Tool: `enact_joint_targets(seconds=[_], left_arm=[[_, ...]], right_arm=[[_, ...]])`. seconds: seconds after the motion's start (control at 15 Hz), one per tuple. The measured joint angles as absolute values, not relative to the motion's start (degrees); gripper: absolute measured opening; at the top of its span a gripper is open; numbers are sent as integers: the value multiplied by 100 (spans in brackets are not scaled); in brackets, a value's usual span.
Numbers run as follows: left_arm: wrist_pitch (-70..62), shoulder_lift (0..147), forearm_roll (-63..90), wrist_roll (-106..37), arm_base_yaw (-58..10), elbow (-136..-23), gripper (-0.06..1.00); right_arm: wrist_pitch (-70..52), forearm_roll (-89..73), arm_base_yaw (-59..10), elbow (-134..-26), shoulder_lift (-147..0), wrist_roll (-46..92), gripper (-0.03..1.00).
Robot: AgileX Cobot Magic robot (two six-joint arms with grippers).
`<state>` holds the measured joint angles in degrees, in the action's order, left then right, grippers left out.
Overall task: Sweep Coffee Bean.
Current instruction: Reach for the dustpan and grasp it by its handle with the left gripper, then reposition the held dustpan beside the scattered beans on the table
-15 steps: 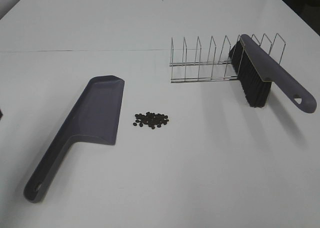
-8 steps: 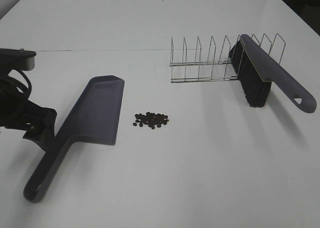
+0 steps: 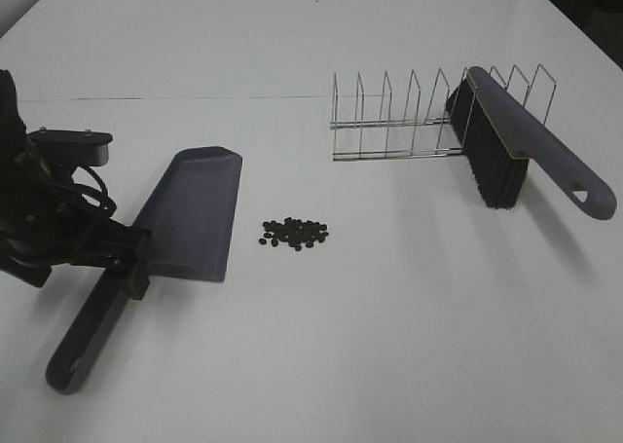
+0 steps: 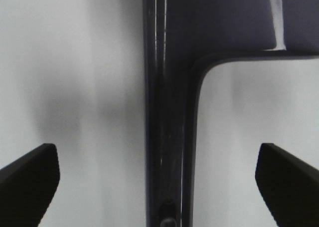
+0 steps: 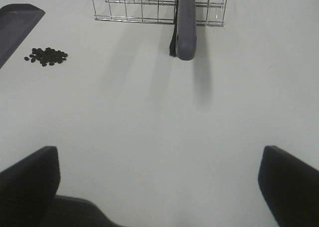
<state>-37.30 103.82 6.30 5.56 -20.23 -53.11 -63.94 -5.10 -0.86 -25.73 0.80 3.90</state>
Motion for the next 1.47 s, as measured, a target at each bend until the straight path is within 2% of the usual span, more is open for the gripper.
enact_joint_targets(seconds=[0.2, 0.33, 0.67, 0.87, 1.0, 1.07, 1.13, 1.47], left_arm=[[-3449, 10680, 665, 561, -2023, -5311, 94], [-3306, 10886, 688, 676, -2023, -5317, 84], [-3151, 11064, 688, 710, -2023, -5329, 79], [-3094, 11098, 647, 710, -2023, -5363, 71], [-3071, 11098, 647, 710, -2023, -5363, 59], [-3065, 11110, 647, 710, -2023, -5363, 38], [-3060, 11110, 659, 710, -2023, -5363, 30], [-3071, 11110, 676, 487, -2023, -5363, 31]], right_arm=[[-6394, -510, -86, -2573, 80, 390, 98], [-6394, -510, -86, -2573, 80, 390, 98], [-6394, -516, -86, -2573, 80, 390, 98], [-6394, -516, -86, -2573, 80, 390, 98], [-6394, -516, -86, -2573, 80, 390, 98], [-6394, -516, -86, -2573, 80, 390, 98], [-6394, -516, -86, -2573, 80, 390, 98], [-6394, -516, -86, -2573, 80, 390, 98]])
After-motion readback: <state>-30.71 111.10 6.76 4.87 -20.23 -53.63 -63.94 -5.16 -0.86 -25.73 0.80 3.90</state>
